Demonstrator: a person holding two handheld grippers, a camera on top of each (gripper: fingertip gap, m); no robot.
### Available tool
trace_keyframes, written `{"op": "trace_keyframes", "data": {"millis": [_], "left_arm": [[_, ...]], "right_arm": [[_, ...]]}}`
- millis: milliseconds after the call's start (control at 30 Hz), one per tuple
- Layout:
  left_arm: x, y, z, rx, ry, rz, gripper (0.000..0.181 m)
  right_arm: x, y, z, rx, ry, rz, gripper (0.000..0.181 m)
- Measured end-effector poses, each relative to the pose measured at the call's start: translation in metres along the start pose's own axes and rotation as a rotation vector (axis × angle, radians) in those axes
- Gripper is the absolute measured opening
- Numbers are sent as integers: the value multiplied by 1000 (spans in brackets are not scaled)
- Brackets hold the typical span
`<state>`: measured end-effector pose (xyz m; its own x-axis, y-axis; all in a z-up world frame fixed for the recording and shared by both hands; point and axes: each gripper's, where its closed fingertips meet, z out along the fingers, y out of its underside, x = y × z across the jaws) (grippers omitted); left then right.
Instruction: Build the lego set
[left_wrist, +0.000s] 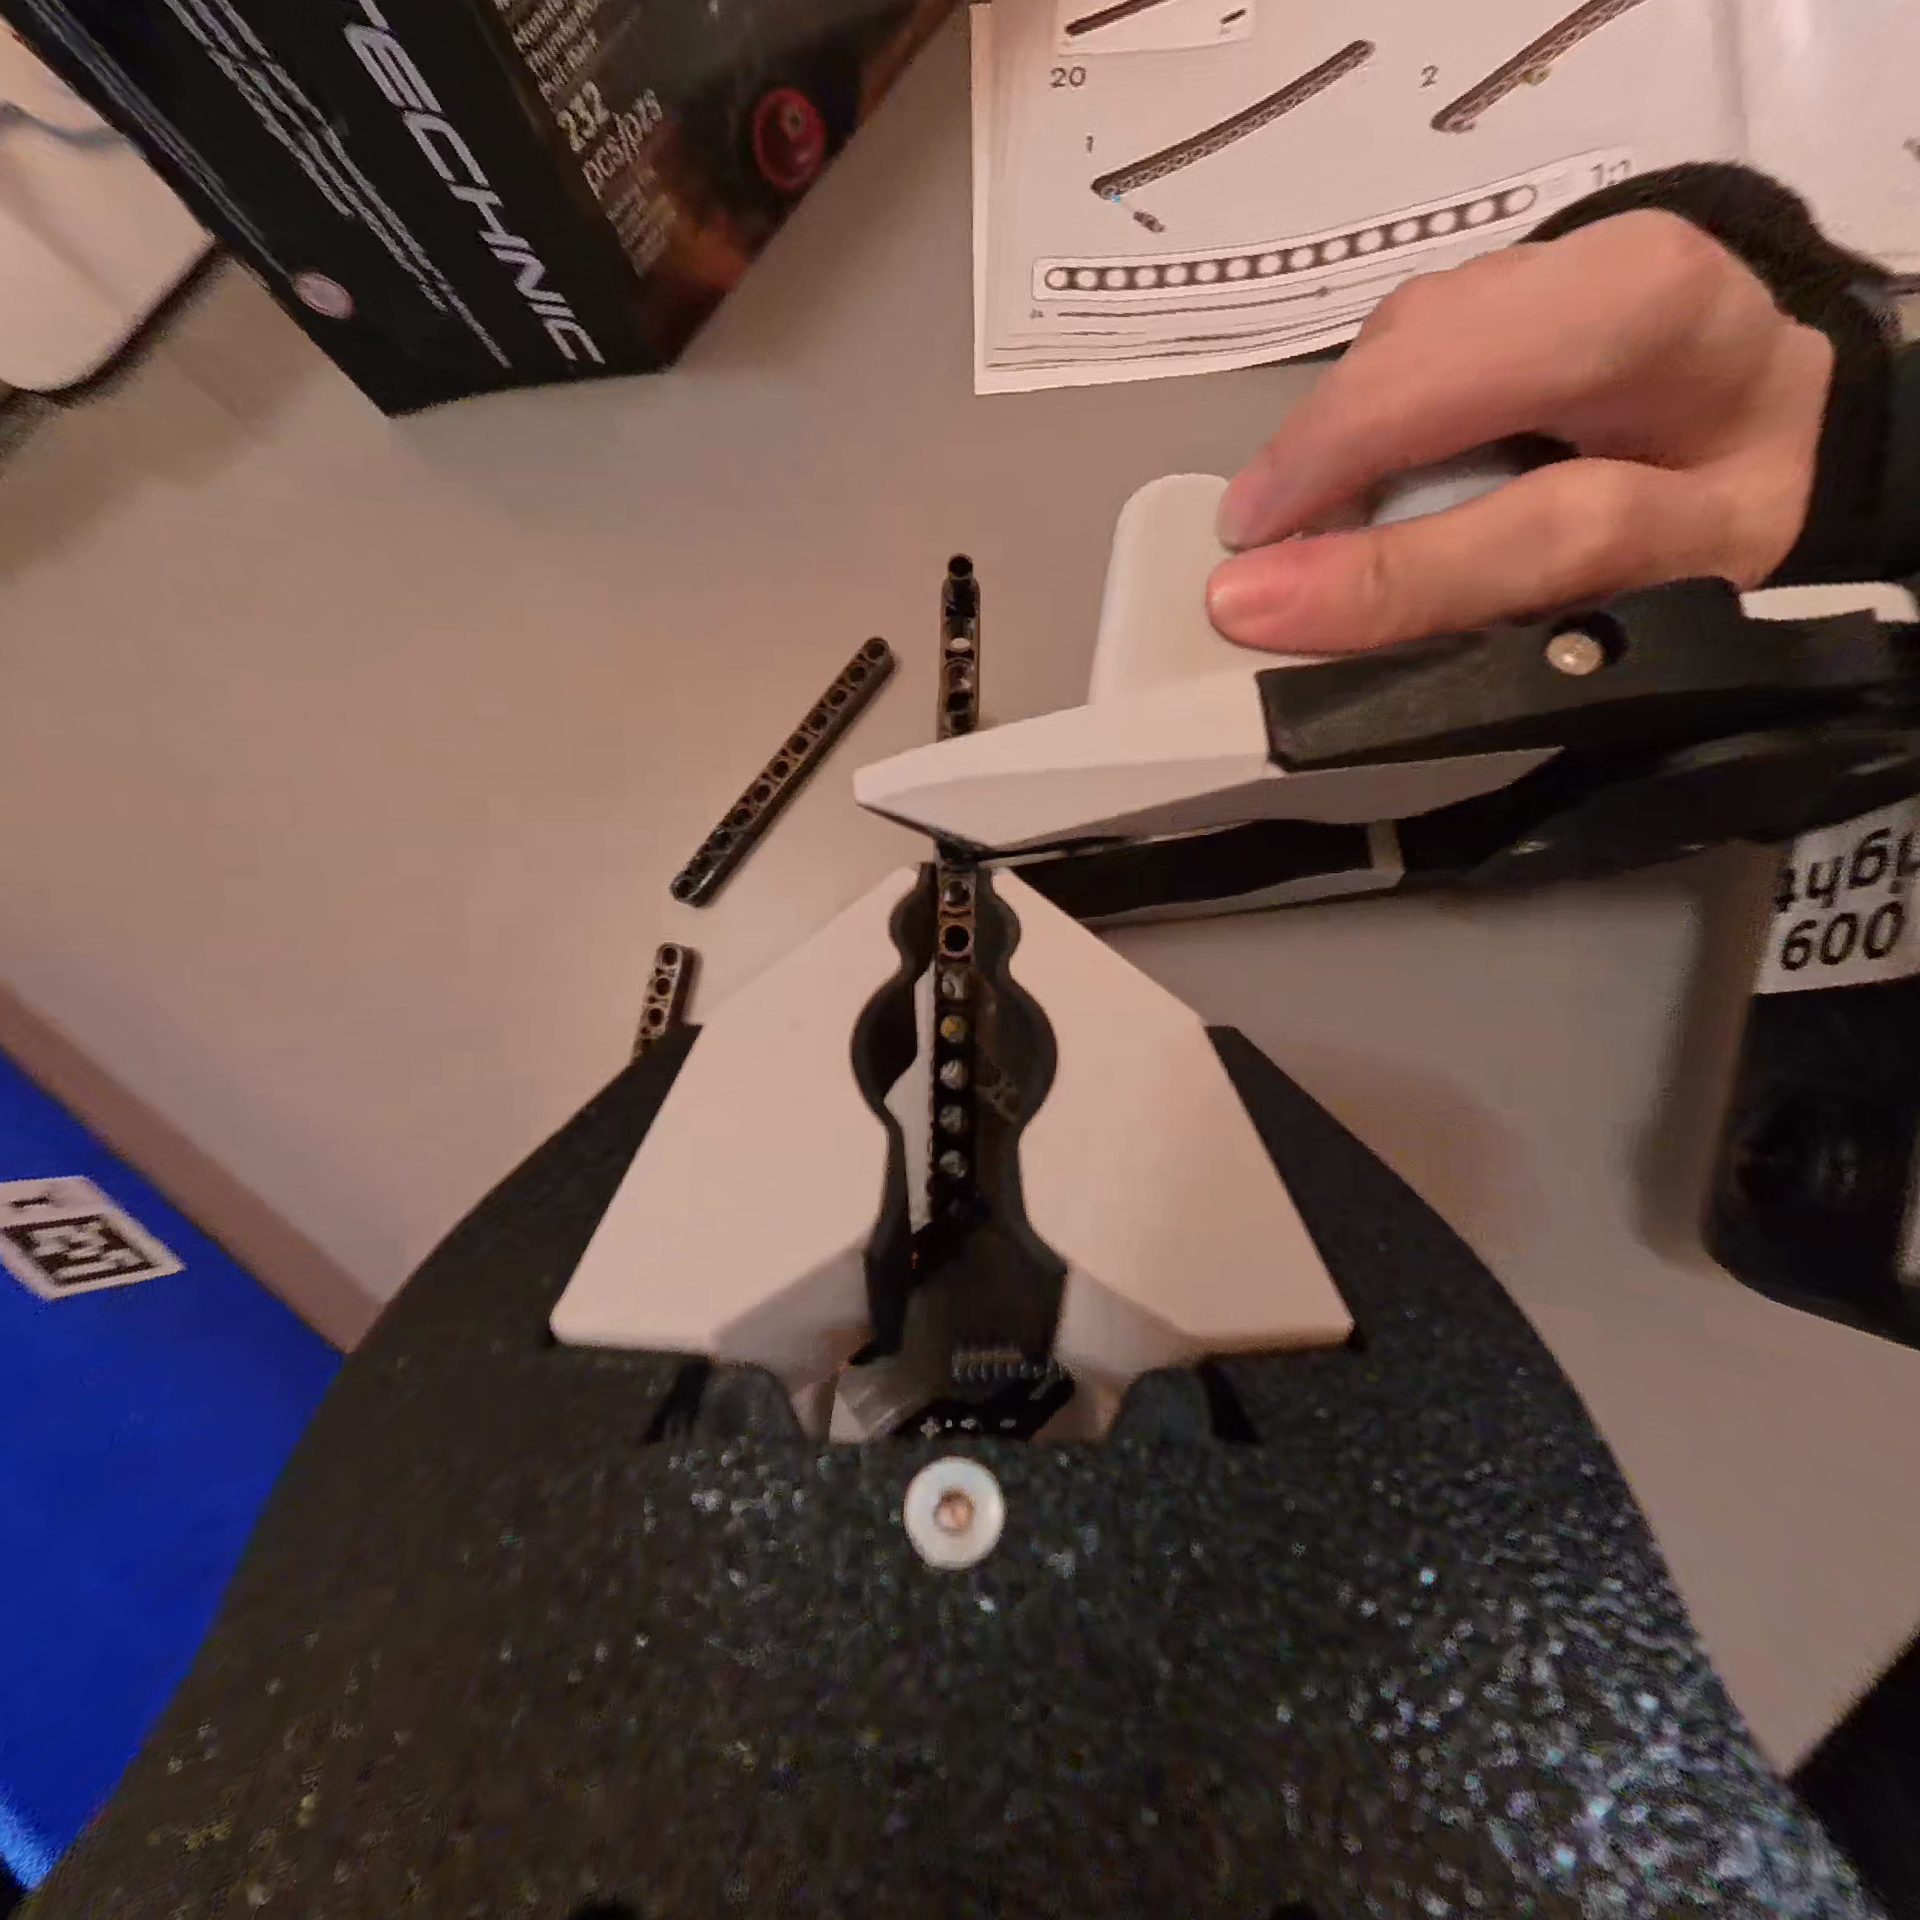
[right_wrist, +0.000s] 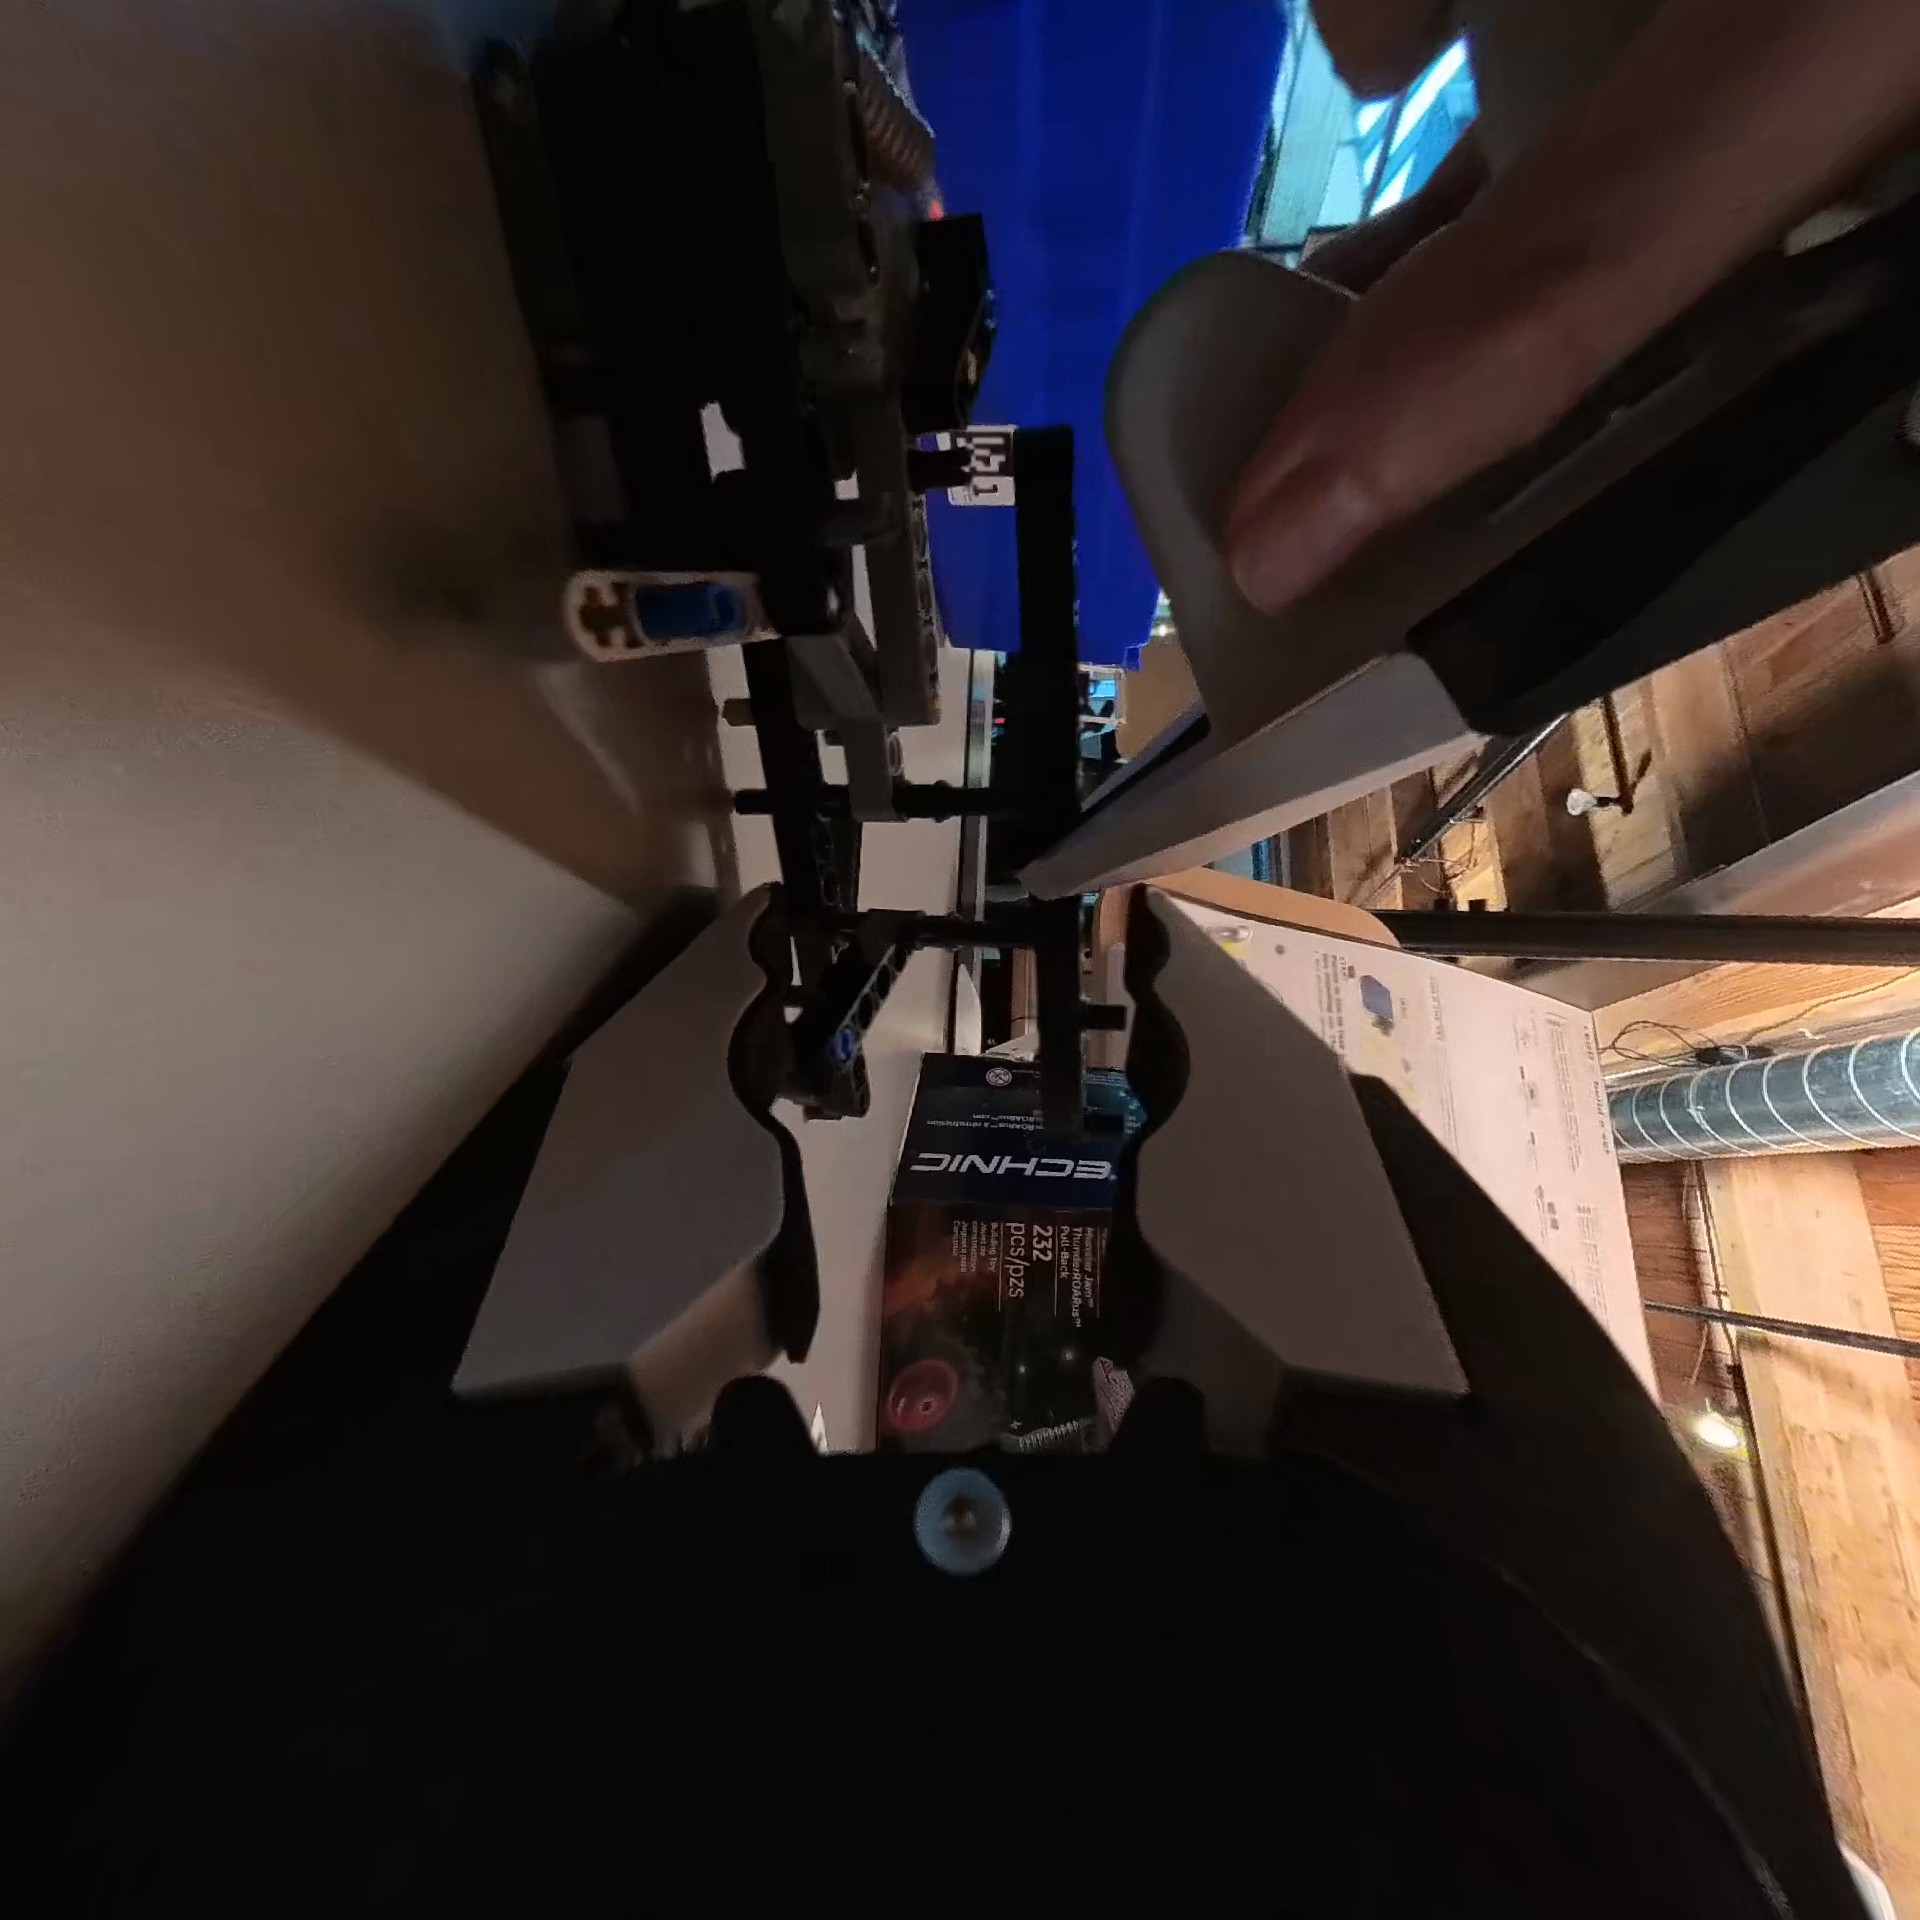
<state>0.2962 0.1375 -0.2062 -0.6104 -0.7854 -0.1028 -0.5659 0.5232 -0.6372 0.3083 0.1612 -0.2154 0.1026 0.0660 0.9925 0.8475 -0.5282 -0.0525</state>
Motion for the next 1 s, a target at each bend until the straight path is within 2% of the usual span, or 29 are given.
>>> {"op": "trace_keyframes", "data": {"millis": [100, 333, 467, 533, 633, 700, 767, 800, 833, 867, 933, 1000], "left_arm": [[-3, 0, -3, 16, -54, 8, 5], [0, 2, 1, 34, 18, 38, 9], [8, 3, -5, 95, 100, -2, 23], [7, 3, -15, 126, 152, -13, 23], [1, -3, -33, 178, 320, -73, 31], [-17, -5, -32, 166, 416, -167, 37], [-28, -5, -24, 114, 559, -286, 40], [-25, -4, -23, 25, 658, -375, 45], [-18, -5, -23, -46, 752, -417, 67], [-18, -5, -19, -96, 766, -449, 68], [-25, -3, 0, -149, 662, -460, 68], [-19, 1, 4, -236, 690, -485, 76]], "right_arm": [[-1, -2, 0, -11, -2, -34, 55], [-3, -5, 2, -12, -9, -54, 54], [-2, -8, 4, -6, 3, -57, 54], [-1, -10, 4, -3, 11, -57, 54], [-2, -11, 6, 5, 9, -47, 54], [-2, -12, 7, 6, 9, -46, 54], [-2, -13, 7, 5, 10, -47, 54], [-2, -14, 7, 6, 11, -47, 54], [-2, -14, 8, 5, 11, -46, 54], [-2, -14, 8, 6, 12, -46, 54], [-1, -16, 8, 8, 24, -50, 54], [-2, -15, 8, 2, 19, -37, 54]]}}
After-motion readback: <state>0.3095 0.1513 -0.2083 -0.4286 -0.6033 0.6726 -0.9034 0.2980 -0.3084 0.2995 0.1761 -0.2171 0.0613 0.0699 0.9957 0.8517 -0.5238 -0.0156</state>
